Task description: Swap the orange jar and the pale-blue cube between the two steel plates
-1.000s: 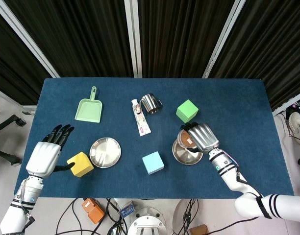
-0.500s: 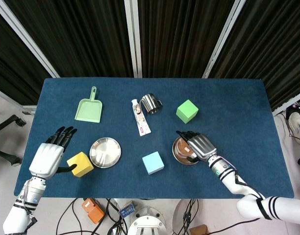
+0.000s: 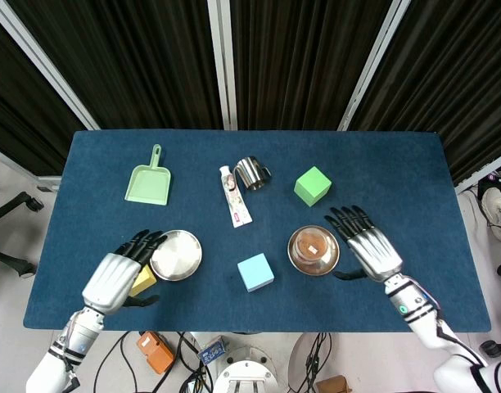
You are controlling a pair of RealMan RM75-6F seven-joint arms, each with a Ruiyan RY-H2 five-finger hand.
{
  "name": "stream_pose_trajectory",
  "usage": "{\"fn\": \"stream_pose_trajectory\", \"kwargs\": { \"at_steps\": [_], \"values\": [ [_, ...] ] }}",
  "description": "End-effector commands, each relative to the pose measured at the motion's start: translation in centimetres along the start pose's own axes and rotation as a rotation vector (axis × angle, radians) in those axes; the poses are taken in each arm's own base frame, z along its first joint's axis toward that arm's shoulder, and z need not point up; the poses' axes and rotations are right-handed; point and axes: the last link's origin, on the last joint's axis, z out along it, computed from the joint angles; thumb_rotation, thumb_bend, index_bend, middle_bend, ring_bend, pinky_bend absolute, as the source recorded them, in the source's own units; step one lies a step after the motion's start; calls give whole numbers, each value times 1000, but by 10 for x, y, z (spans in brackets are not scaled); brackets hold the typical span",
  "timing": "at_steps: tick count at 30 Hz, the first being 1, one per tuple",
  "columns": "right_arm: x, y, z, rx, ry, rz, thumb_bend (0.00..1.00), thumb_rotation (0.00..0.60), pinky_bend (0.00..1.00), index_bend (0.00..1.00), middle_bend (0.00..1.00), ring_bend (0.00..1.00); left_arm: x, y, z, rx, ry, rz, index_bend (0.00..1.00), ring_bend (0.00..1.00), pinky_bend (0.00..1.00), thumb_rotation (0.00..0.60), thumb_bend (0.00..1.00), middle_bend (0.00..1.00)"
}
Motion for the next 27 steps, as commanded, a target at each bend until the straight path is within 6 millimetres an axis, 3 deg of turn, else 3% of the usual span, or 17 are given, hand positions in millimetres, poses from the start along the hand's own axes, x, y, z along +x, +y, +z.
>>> {"fn": "stream_pose_trajectory", "kwargs": {
  "at_steps": [1,5,11,18,23,25,27],
  "values": [
    [15,38,-91,-162,102,-43,173,441,0,0,0,0,-20,40,23,-117,-57,-15,0,47,237,600,23,49],
    [10,64,-130,-297,148,-16,173,451,0,0,0,0,-49,82,57,-201,-98,-33,0,37,187,600,14,49],
    [1,81,-149,-327,129,42,173,453,0,0,0,0,-80,120,104,-175,-114,-15,0,34,165,600,0,49],
    [3,90,-152,-326,111,70,173,455,0,0,0,0,-99,131,129,-94,-133,9,0,34,165,600,0,49],
    [6,89,-155,-317,121,80,173,455,0,0,0,0,-106,127,139,-40,-124,40,1,51,186,600,0,53],
    [8,90,-157,-324,133,78,173,455,0,0,0,0,-107,126,140,-22,-131,33,63,128,268,600,0,109],
    [8,91,-156,-330,136,82,173,455,0,0,0,0,-107,128,140,-17,-124,28,186,248,378,600,7,205]
  ]
}}
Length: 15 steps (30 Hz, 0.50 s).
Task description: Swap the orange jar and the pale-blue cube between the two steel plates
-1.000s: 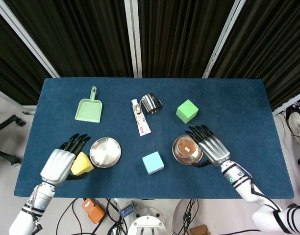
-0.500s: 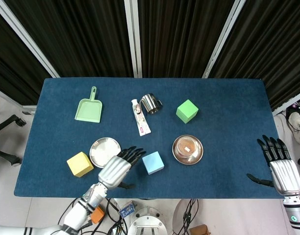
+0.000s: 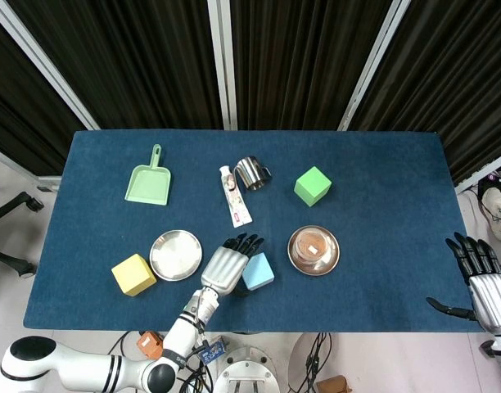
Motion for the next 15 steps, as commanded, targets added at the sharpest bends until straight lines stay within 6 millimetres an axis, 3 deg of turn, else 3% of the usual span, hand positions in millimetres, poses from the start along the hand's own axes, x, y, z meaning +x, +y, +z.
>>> {"fn": "stream_pose_trajectory", "kwargs": {
  "at_steps": [1,7,10,15],
  "values": [
    [0,1,1,-8,0,5,173,455,0,0,0,0,1,3,2,9,13,-8,239,319,440,600,15,262],
    [-2,2,3,-18,-12,6,173,454,0,0,0,0,0,9,4,9,40,-36,438,565,654,600,116,489],
    [-2,2,4,-19,-16,8,173,455,0,0,0,0,1,10,4,3,60,-44,517,610,690,600,224,546],
    [-4,2,5,-22,-24,6,173,456,0,0,0,0,6,11,2,-9,92,-55,561,638,714,600,390,584]
  ]
}}
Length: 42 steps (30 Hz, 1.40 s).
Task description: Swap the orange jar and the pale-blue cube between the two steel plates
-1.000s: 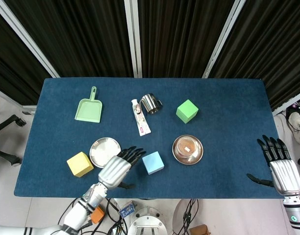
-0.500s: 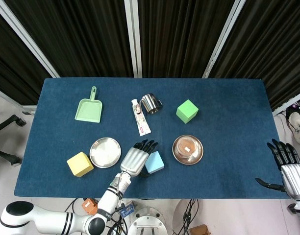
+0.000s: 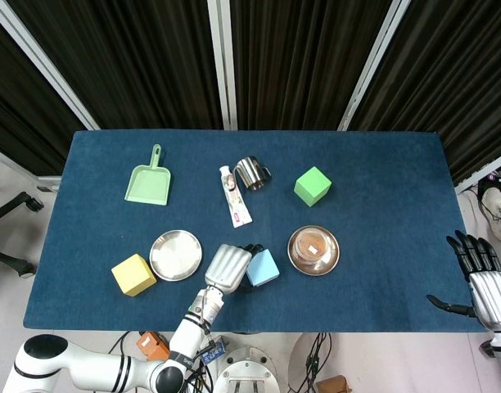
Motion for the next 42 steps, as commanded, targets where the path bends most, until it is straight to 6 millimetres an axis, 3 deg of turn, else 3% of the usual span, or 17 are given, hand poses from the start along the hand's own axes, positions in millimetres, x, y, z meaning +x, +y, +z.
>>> {"fn": "stream_pose_trajectory", "kwargs": {
  "at_steps": [1,4,7,12,17,20,25,28,37,42],
  "values": [
    [0,0,0,-1,-3,1,173,456,0,0,0,0,4,-1,-2,-6,17,-6,566,640,715,600,420,588],
    [0,1,0,-3,-4,4,173,455,0,0,0,0,16,-7,-10,-12,45,2,572,642,716,600,456,595],
    [2,2,-2,-3,-4,13,173,455,0,0,0,0,38,-25,-22,6,97,47,575,641,716,600,456,599],
    [3,2,-4,0,-6,17,173,456,0,0,0,0,72,-85,-42,161,151,144,576,637,716,600,452,600],
    [1,0,-4,4,-11,14,173,456,0,0,0,0,81,-129,-64,292,111,122,576,635,716,600,451,600],
    [0,-1,-4,8,-23,14,173,456,0,0,0,0,76,-142,-72,317,75,144,576,633,716,600,446,600],
    [-1,-6,-7,33,-32,18,173,455,0,0,0,0,60,-146,-72,323,-2,140,576,624,710,600,429,598],
    [-1,-6,-8,35,-35,17,173,456,0,0,0,0,53,-146,-67,311,-15,143,567,597,651,600,366,583],
    [1,-4,-9,33,-29,26,173,456,0,0,0,0,50,-143,-66,261,-47,188,253,307,417,599,26,317],
    [0,-6,-9,38,-34,23,173,457,0,0,0,0,52,-141,-72,255,-77,212,173,217,367,569,0,250]
  ]
}}
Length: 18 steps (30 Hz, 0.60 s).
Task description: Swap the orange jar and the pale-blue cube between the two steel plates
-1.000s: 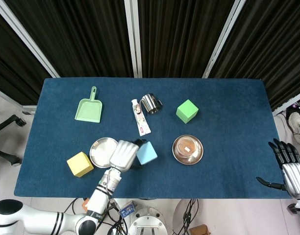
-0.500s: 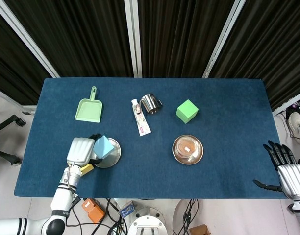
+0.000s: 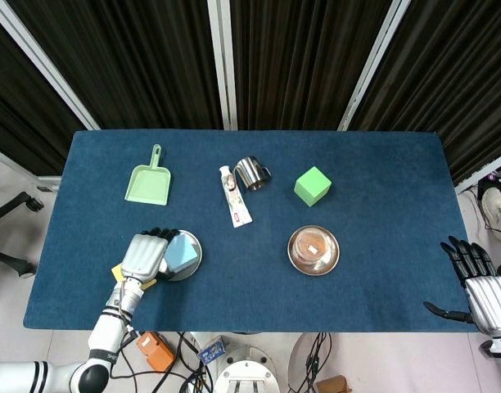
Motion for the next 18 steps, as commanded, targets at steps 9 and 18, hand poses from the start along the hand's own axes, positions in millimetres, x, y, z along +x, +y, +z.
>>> {"fn": "stream_pose_trajectory", "kwargs": {
  "at_steps": [9,18],
  "values": [
    [1,-4,-9,6,18,-23,173,457,0,0,0,0,36,-8,-37,-36,73,80,134,132,283,501,0,169],
    [-6,-3,-36,-110,-9,-140,172,457,0,0,0,0,27,-107,-138,19,258,60,7,0,106,600,15,2]
  ]
}}
